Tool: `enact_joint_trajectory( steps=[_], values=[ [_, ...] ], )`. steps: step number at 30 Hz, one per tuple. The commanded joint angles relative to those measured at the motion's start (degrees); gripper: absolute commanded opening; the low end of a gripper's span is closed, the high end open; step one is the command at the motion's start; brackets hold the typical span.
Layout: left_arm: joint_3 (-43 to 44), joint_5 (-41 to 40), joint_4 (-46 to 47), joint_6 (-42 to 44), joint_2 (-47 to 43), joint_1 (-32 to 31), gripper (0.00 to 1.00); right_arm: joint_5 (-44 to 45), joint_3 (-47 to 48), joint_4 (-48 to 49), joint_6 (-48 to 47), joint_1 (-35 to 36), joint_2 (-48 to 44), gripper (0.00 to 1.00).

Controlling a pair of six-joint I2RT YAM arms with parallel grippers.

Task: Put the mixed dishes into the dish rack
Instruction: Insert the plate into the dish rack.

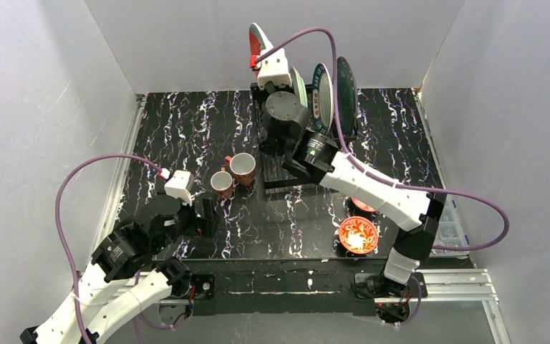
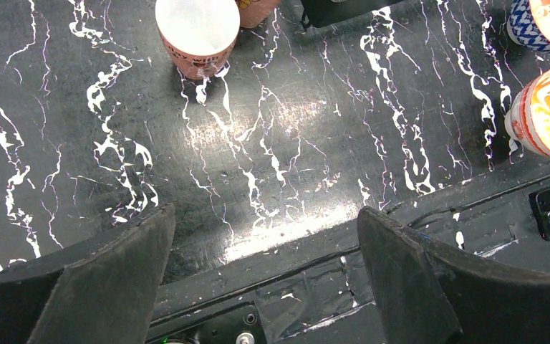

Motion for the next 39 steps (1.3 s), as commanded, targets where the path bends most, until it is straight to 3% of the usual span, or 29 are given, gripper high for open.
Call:
enact_joint_trajectory(
  steps=[1, 22, 39],
  values=[
    [-0.50, -1.54, 0.10, 0.56, 0.17, -0.14, 0.98, 3.73, 2.14, 17.11, -4.63, -0.01, -0.69, 0.01],
    [-0.50, -1.54, 0.09, 0.56, 0.50, -0.14, 0.98, 1.09, 2.89, 3.12, 9.45, -6.62, 2.55, 0.01],
    [-0.50, -1.45, 0.09, 0.52, 0.32, -0.16, 0.98, 0.98, -2.65, 0.34, 14.90, -6.85, 1.18, 0.01]
  ],
)
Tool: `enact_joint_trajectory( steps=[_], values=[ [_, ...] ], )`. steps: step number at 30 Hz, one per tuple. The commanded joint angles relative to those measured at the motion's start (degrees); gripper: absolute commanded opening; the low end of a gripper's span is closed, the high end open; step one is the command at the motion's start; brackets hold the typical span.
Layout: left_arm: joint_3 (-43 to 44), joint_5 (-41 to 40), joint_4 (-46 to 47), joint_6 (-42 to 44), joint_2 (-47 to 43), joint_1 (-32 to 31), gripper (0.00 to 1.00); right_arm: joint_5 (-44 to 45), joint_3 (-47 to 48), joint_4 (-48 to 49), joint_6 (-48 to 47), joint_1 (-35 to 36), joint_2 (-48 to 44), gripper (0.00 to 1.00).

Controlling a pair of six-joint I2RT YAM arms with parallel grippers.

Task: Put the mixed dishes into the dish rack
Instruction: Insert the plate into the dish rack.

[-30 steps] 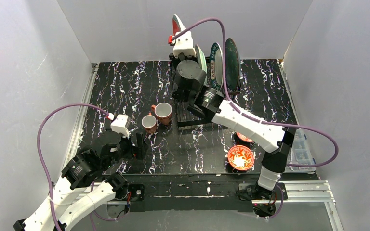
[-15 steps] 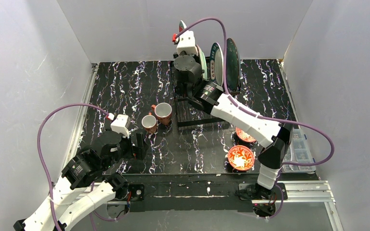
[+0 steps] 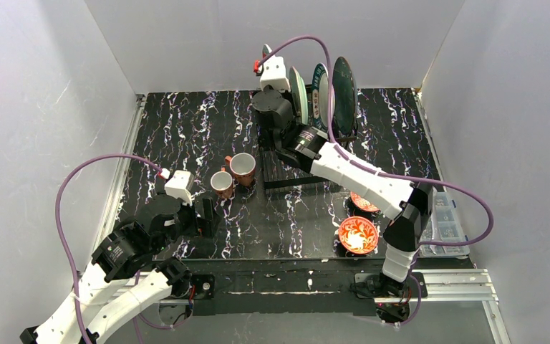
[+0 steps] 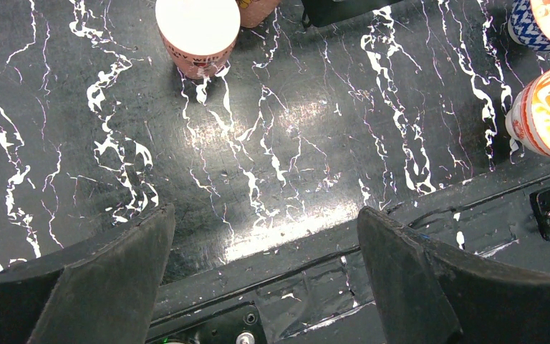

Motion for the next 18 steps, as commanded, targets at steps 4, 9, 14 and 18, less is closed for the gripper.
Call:
enact_joint_trajectory(
  steps=[4, 9, 14, 18],
  values=[
    [-0.45, -1.43, 0.03, 0.55, 0.29, -0.16, 0.98, 0.92, -0.41, 7.51, 4.22, -0.09, -3.50, 0.01],
    [-0.48, -1.43, 0.07, 0.56, 0.47, -0.14, 0.98, 0.13, -1.02, 5.52, 6.50, -0.09, -4.03, 0.01],
    [-0.45, -1.35, 0.06, 0.56, 0.64, -0.14, 0.98, -0.44, -1.92, 2.15, 9.41, -0.02, -4.84, 0.01],
    [-0.41, -1.30, 0.02, 0.56, 0.66, -0.17, 0.98, 0.26, -3.11, 1.17, 10.11, 0.53, -5.34, 0.01]
  ],
)
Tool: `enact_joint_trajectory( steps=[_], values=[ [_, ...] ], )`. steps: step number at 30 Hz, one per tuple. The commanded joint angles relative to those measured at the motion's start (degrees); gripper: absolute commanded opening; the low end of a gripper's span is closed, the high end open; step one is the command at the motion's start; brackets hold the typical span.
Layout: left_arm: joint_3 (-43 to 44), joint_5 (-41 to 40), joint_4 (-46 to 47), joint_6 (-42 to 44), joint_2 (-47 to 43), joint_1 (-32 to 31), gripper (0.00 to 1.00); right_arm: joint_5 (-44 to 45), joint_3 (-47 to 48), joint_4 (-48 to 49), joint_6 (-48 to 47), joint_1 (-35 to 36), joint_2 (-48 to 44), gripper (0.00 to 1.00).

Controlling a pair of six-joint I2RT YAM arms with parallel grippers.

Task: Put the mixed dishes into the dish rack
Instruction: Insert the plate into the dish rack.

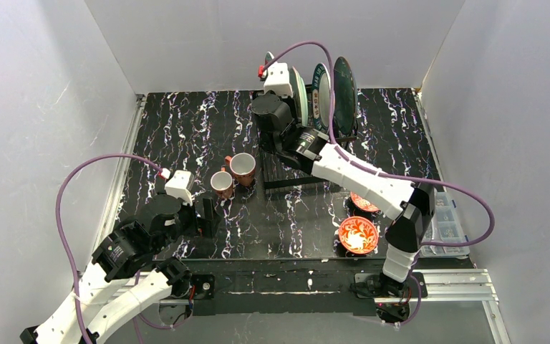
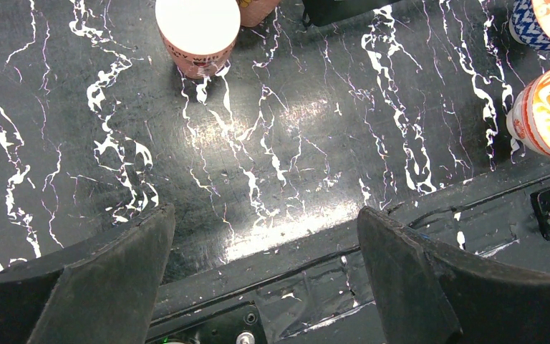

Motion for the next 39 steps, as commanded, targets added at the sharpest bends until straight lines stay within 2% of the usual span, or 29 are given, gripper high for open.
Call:
enact_joint_trajectory(
  steps=[1, 24, 35, 39],
  values=[
    [-0.41, -1.26, 0.05, 0.56, 0.51, -0.17, 0.98, 0.91, -0.71, 5.20, 3.68, 0.96, -4.81, 0.01],
    [-0.43, -1.18, 0.05, 0.56, -0.46, -0.09, 0.98, 7.59, -1.98, 3.22, 5.27, 6.96, -2.50, 0.01],
    [-0.53, -1.17, 0.09, 0.46, -0.54, -0.14, 0.98, 7.57, -2.65, 1.32, 7.00, 7.97, -1.43, 0.13],
    [-0.52, -1.17, 0.12, 0.47, -0.64, -0.12, 0.98, 7.58, -2.77, 0.62, 7.71, 8.14, -1.12, 0.21]
  ],
)
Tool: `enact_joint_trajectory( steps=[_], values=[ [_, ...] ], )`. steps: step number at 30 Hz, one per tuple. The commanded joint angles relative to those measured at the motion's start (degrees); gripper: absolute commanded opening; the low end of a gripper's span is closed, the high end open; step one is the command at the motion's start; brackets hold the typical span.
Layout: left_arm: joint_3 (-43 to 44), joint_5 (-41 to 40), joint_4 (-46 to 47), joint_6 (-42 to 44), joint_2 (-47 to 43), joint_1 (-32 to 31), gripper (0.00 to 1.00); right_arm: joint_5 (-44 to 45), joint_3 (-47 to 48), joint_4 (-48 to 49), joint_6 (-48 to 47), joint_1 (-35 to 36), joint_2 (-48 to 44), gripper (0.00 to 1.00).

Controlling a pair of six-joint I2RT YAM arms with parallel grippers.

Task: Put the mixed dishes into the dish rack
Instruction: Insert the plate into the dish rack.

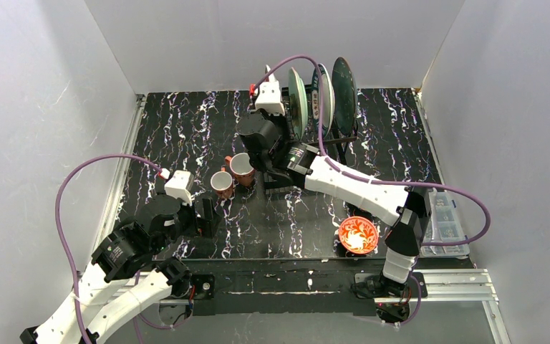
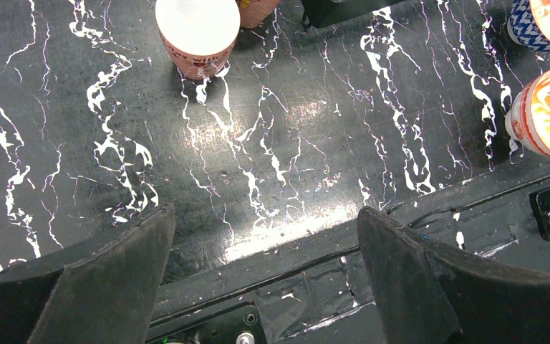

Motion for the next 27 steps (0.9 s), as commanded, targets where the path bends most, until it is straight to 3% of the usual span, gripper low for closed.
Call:
enact_joint_trajectory(
  steps=[1, 10, 27],
  values=[
    [-0.52, -1.17, 0.08, 0.44, -0.41, -0.09, 0.98, -1.67, 0.65, 2.22, 2.34, 2.20, -0.79, 0.23],
    [-0.52, -1.10, 0.09, 0.46, -0.57, -0.11, 0.98, -1.61, 1.05, 1.93, 2.35, 2.68, -0.42, 0.47],
    [-0.57, -1.08, 0.10, 0.47, -0.07, -0.11, 0.98, -3.20, 2.80, 0.54, 0.74, 3.83, -2.84, 0.57]
  ],
)
